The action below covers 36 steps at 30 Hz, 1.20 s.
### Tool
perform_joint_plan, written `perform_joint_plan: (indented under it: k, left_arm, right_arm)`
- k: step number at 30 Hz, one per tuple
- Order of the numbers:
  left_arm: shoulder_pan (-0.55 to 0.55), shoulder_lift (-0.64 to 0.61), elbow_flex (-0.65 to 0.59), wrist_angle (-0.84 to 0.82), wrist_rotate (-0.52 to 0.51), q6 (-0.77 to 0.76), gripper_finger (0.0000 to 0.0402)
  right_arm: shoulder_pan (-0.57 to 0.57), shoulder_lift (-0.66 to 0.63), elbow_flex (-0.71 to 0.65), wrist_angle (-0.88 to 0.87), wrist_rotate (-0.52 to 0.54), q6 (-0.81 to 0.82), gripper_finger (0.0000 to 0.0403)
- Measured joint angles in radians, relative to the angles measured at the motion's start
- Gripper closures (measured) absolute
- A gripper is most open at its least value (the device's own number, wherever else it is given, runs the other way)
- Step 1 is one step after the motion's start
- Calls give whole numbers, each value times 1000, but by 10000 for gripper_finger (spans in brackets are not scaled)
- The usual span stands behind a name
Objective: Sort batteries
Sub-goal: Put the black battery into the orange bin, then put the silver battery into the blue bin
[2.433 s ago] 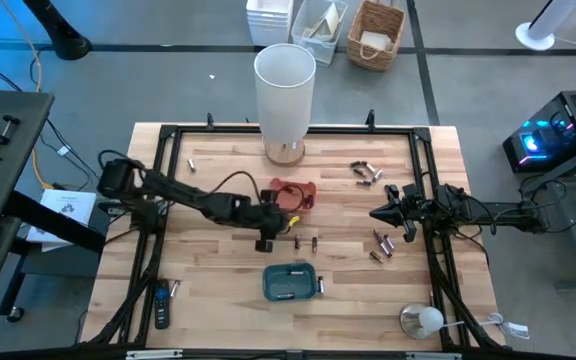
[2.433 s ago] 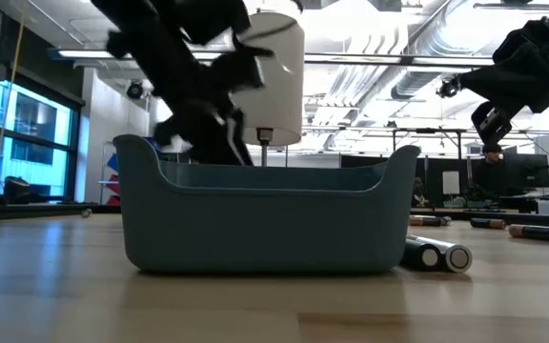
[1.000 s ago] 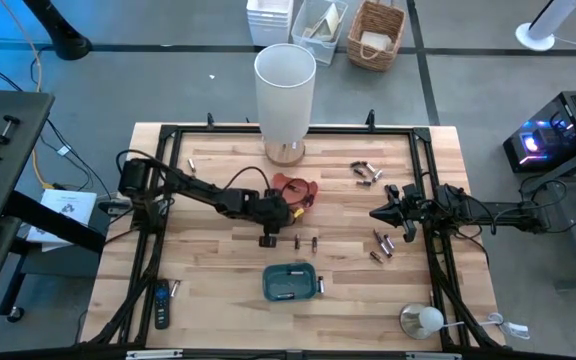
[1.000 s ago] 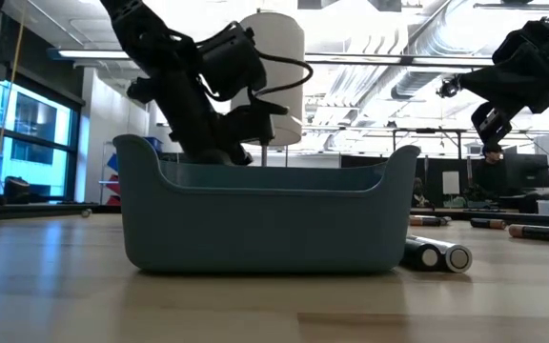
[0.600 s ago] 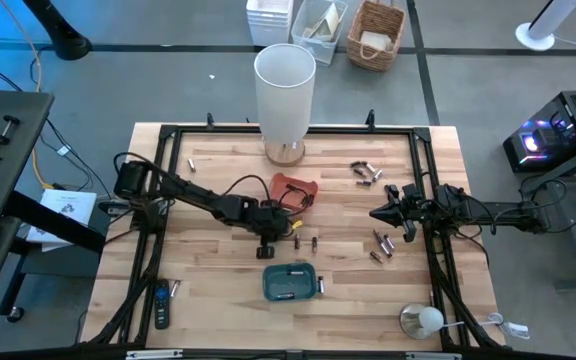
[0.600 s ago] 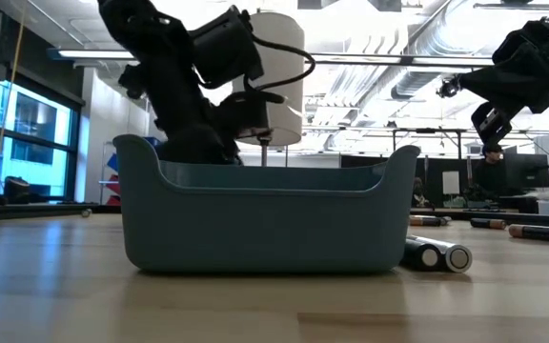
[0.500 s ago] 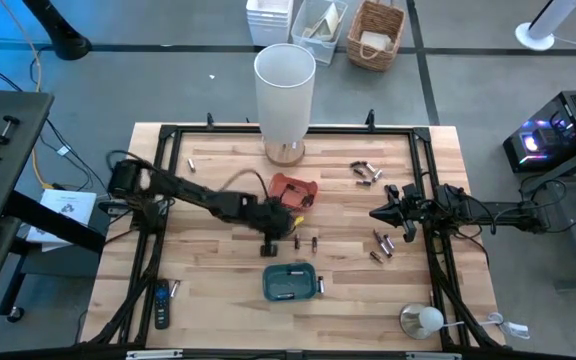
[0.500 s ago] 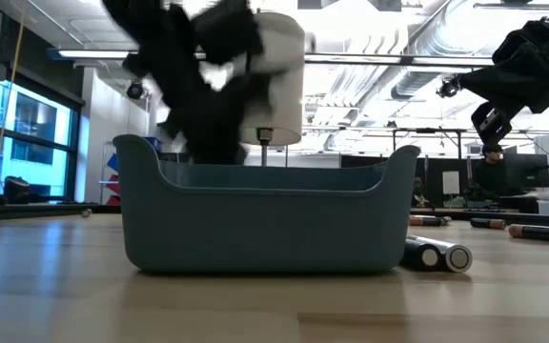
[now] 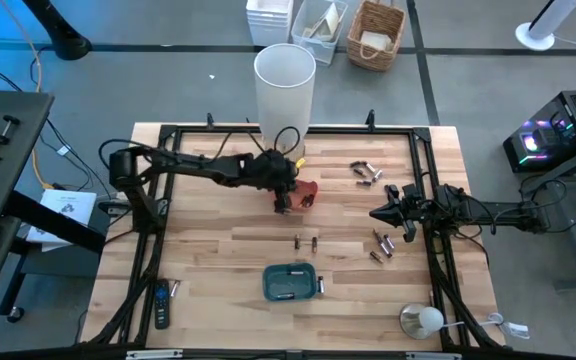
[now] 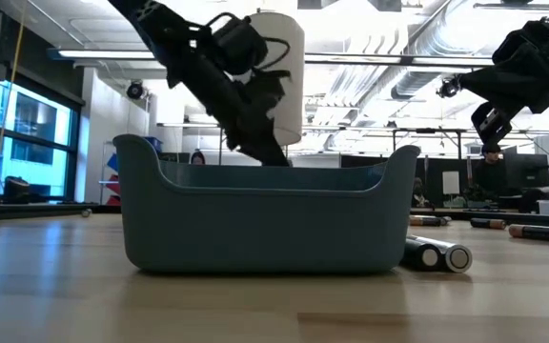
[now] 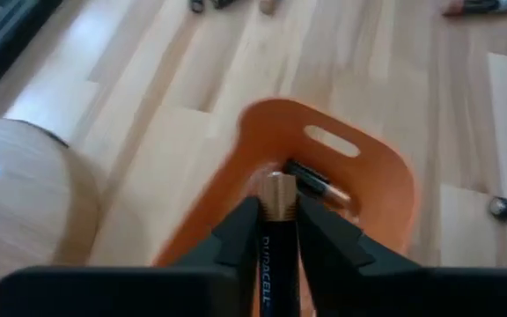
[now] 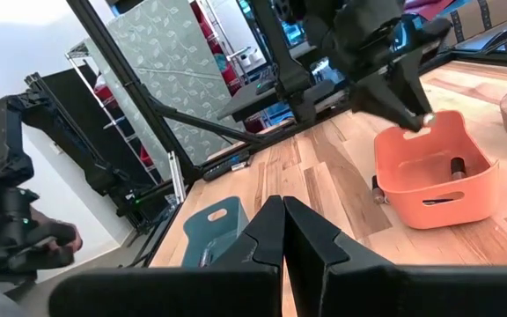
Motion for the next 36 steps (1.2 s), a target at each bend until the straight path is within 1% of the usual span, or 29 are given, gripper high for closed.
perform_joint_plan:
  k: [2,5,7,9,11,12,15,17,20,22,24,26,30,32,33,34,36]
  left_arm:
    - [-4,2,2,1,1,0,288]
    - [-22,-20,1,-8,1,0,243]
    - [-38,-55,3,-3,16,5,224]
    - [-58,-93,4,-38,65,7,214]
    - [-88,-125,4,-113,108,46,213]
    - [-111,-139,4,-154,111,85,215]
    - [-185,-150,-12,-239,77,235,231]
    - [-221,-129,-45,-228,43,308,243]
    - [-245,-77,-82,-186,-12,367,254]
    - [-247,-45,-82,-184,-76,370,257]
    - [-239,-27,-82,-179,-118,336,257]
    - [-221,-23,-82,-170,-122,313,257]
    - [-203,-26,-81,-170,-66,292,257]
    - [-207,-58,-80,-221,-45,255,257]
    - [-207,-83,-73,-257,-50,241,257]
    - [-207,-113,-70,-293,-78,225,257]
    - [-193,-184,-72,-384,-175,169,259]
  right_arm:
    - [0,0,0,0,0,0,403]
    - [0,0,0,0,0,0,403]
    - [0,0,0,0,0,0,403]
    - [0,0,0,0,0,0,403]
    - [0,0,0,0,0,0,403]
    - [0,0,0,0,0,0,403]
    - [0,0,0,0,0,0,403]
    - [0,0,0,0,0,0,403]
    - [0,0,0,0,0,0,403]
    - [0,0,0,0,0,0,403]
    - [0,0,0,0,0,0,403]
    - [0,0,0,0,0,0,403]
    - [0,0,0,0,0,0,403]
    - [0,0,0,0,0,0,403]
    - [0,0,0,0,0,0,403]
    - [0,0,0,0,0,0,403]
    - [0,0,0,0,0,0,403]
